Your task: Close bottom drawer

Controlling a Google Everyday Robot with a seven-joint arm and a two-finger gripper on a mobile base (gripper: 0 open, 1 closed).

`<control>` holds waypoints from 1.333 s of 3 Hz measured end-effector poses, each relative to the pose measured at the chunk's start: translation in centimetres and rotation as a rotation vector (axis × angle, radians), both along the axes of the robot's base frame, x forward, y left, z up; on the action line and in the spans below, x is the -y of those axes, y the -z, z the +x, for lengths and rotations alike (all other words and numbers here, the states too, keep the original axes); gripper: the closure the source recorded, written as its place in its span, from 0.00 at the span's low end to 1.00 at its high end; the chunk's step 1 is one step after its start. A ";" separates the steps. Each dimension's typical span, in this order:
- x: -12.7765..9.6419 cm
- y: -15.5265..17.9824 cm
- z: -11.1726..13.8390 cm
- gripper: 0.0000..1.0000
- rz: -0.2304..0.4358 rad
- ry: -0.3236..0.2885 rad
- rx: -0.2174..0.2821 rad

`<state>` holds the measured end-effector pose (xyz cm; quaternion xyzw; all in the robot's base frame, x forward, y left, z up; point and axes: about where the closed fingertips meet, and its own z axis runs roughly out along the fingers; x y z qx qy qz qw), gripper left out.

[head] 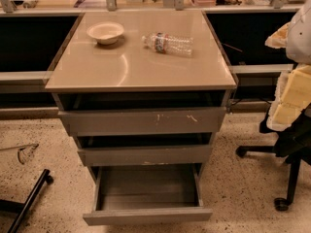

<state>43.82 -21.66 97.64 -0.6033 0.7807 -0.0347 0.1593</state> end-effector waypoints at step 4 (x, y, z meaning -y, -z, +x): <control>3.4 14.3 -2.0 0.00 0.207 0.072 -0.106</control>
Offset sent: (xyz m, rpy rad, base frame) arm -0.0038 -0.0257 -0.0638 0.1412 0.0432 -0.0372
